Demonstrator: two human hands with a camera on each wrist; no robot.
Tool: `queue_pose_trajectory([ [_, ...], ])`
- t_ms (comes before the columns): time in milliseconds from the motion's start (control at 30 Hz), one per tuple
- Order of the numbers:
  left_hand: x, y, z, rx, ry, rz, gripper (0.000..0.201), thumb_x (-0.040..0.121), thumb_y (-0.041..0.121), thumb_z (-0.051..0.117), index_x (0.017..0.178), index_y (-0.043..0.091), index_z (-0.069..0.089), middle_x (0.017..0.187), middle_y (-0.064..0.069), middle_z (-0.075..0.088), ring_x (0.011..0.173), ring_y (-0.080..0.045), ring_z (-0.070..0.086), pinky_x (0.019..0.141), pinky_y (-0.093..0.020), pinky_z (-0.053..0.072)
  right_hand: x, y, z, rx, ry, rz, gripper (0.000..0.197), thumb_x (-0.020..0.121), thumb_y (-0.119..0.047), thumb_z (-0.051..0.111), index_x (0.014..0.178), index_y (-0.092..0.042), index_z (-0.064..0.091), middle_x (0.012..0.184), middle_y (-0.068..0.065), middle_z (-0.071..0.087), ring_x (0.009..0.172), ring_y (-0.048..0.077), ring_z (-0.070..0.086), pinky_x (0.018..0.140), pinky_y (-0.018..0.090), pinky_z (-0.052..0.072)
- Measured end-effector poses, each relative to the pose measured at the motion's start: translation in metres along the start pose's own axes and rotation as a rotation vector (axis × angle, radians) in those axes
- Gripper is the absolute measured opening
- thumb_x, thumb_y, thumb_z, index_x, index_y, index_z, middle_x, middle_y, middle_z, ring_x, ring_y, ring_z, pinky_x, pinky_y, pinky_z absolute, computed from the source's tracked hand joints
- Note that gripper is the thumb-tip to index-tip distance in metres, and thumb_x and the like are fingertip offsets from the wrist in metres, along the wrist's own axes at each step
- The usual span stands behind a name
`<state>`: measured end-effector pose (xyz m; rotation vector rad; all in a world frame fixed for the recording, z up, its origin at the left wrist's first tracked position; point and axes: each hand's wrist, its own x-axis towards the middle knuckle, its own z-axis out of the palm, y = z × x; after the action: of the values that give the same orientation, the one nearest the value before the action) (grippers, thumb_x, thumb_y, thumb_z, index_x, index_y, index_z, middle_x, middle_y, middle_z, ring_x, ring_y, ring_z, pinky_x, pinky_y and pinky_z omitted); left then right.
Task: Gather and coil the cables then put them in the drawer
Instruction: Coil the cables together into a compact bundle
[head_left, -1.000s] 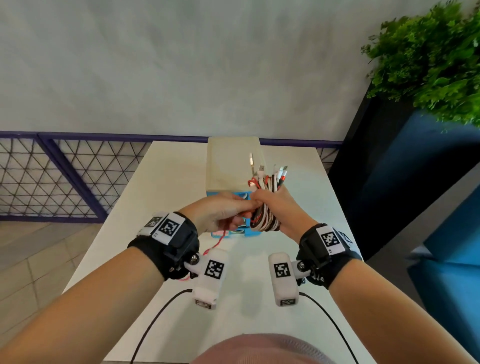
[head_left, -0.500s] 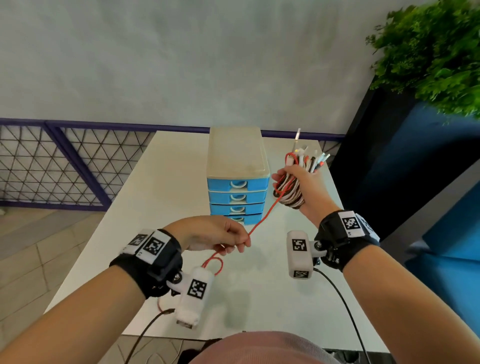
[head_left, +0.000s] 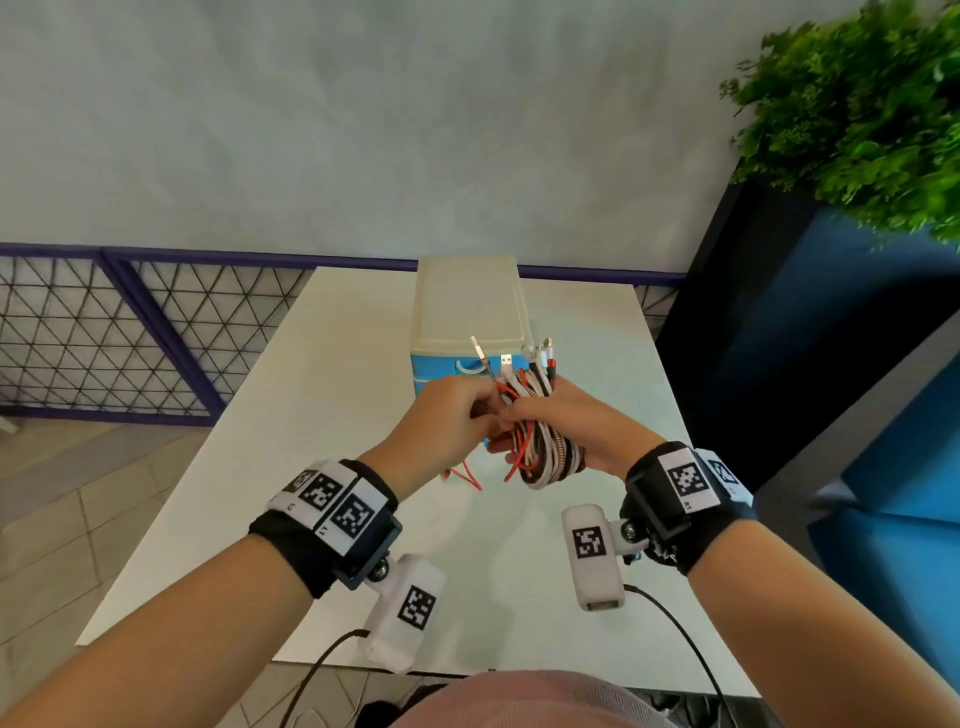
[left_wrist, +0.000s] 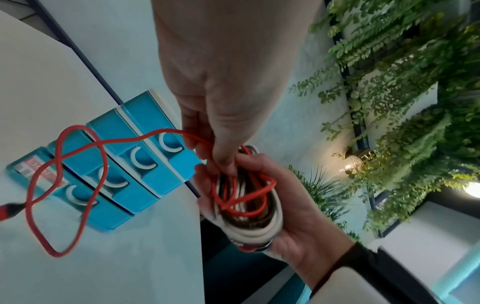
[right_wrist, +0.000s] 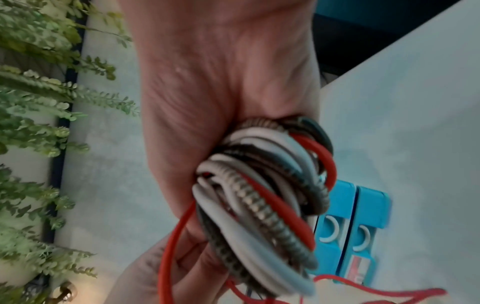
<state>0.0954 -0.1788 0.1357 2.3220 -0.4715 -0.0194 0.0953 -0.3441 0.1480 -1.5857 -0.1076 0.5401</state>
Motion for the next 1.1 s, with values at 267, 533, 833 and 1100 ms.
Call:
queue_pose_trajectory([
  [267,-0.004,-0.011,0.001,0.293,-0.03,0.025,0.033,0.08,0.049,0.065,0.069,0.019,0.055,0.064,0.008,0.055,0.064,-0.013,0.055,0.057,-0.036,0.049,-0.008,0.0,-0.008,-0.179,-0.133,0.091,0.007,0.091,-0.005,0.058,0.097,-0.009,0.061,0.08,0.017,0.065,0.06,0.017,0.061,0.057,0.026,0.055],
  [533,-0.008,-0.041,-0.035,-0.646,-0.395,-0.459,0.034,0.102,0.034,0.035,0.088,0.015,0.06,0.064,0.004,0.042,0.055,-0.013,0.028,0.053,-0.023,0.025,-0.001,0.014,-0.049,-0.093,0.265,0.041,0.03,0.086,-0.003,0.064,0.114,-0.004,0.053,0.071,0.01,0.063,0.057,0.015,0.063,0.057,0.027,0.056],
  [833,-0.004,-0.006,-0.02,-0.951,-0.401,-0.527,0.017,0.094,0.016,0.054,0.09,0.009,0.07,0.079,-0.003,0.072,0.074,-0.014,0.071,0.074,-0.028,0.06,0.012,0.021,-0.034,0.022,0.301,-0.115,0.018,0.089,-0.026,0.068,0.099,-0.013,0.06,0.077,0.011,0.061,0.065,0.02,0.062,0.067,0.034,0.056],
  [1100,0.005,0.017,-0.001,-0.919,-0.434,-0.591,0.012,0.087,0.018,0.066,0.083,0.01,0.073,0.07,-0.001,0.073,0.063,-0.008,0.07,0.062,-0.017,0.058,0.014,0.016,-0.017,0.212,0.203,-0.125,0.044,0.082,-0.054,0.066,0.102,-0.014,0.064,0.082,0.013,0.066,0.071,0.021,0.067,0.065,0.031,0.056],
])
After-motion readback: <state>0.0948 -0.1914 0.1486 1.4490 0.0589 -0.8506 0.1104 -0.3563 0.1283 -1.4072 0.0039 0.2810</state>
